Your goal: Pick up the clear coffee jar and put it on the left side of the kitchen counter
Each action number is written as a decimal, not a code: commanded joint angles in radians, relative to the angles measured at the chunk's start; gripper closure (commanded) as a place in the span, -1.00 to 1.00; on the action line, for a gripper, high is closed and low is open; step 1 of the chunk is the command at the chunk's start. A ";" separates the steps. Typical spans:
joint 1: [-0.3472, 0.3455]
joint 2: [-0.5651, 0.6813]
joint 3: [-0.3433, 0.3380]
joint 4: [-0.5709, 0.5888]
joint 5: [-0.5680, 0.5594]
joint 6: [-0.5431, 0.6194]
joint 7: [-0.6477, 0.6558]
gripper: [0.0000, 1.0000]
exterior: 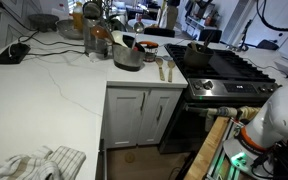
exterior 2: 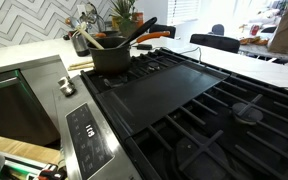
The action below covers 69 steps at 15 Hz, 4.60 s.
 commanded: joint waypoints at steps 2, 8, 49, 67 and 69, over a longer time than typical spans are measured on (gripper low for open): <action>0.187 0.097 -0.030 0.147 0.181 -0.082 -0.117 0.85; 0.308 0.241 -0.028 0.270 0.421 -0.277 -0.273 0.85; 0.111 1.047 0.324 0.898 0.319 -0.684 -0.166 0.85; 0.165 1.155 0.415 0.755 0.035 -0.215 0.199 0.85; 0.165 1.167 0.419 0.752 0.018 -0.209 0.209 0.85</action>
